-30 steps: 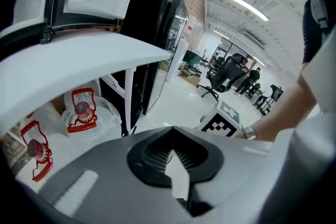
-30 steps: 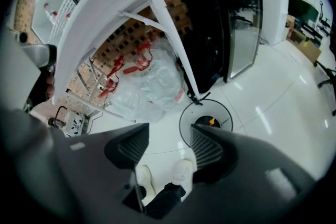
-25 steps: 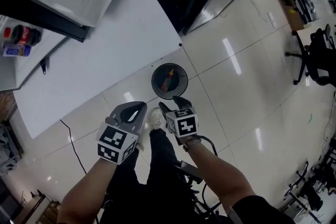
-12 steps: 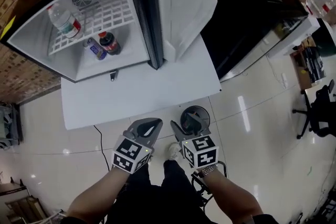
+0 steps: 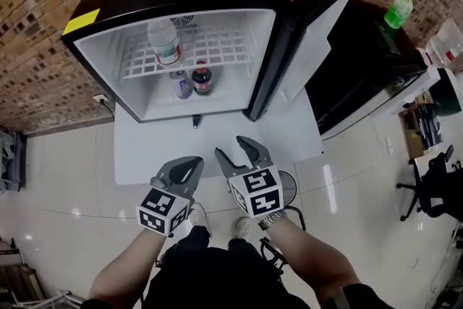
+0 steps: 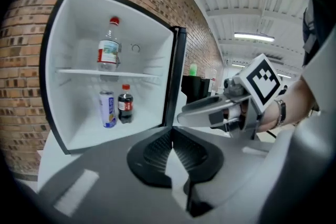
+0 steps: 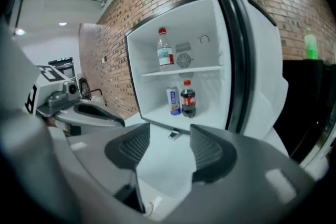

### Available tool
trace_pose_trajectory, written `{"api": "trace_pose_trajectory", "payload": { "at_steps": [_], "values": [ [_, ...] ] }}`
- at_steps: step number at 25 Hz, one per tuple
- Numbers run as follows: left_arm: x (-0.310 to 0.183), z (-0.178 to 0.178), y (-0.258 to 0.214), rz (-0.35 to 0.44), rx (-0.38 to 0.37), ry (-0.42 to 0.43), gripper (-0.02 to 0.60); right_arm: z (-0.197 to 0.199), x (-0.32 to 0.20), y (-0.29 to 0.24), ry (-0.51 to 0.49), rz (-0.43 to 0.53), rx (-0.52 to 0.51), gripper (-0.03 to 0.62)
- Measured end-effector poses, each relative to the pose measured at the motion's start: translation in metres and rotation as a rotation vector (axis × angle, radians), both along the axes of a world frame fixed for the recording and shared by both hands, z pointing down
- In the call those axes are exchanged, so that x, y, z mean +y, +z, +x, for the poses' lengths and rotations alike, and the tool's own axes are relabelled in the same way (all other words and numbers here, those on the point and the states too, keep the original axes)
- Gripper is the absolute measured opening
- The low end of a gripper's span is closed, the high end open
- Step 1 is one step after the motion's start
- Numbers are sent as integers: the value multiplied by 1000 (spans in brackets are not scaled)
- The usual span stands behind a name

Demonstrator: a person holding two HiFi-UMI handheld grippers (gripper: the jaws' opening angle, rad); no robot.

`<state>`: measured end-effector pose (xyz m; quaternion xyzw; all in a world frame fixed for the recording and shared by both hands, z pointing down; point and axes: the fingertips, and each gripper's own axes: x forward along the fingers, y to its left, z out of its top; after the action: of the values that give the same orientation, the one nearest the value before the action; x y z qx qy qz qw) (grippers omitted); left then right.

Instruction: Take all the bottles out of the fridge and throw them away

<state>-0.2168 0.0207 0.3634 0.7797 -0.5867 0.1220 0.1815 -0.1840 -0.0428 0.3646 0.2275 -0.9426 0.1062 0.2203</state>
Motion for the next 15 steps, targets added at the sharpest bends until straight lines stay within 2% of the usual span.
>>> {"api": "trace_pose_trajectory", "payload": {
  "at_steps": [8, 15],
  "values": [
    [12, -78, -21, 56, 1, -79, 4, -89, -31, -65, -30, 165, -21, 239],
    [6, -118, -40, 109, 5, -99, 5, -153, -61, -120, -32, 264, -39, 266]
  ]
}}
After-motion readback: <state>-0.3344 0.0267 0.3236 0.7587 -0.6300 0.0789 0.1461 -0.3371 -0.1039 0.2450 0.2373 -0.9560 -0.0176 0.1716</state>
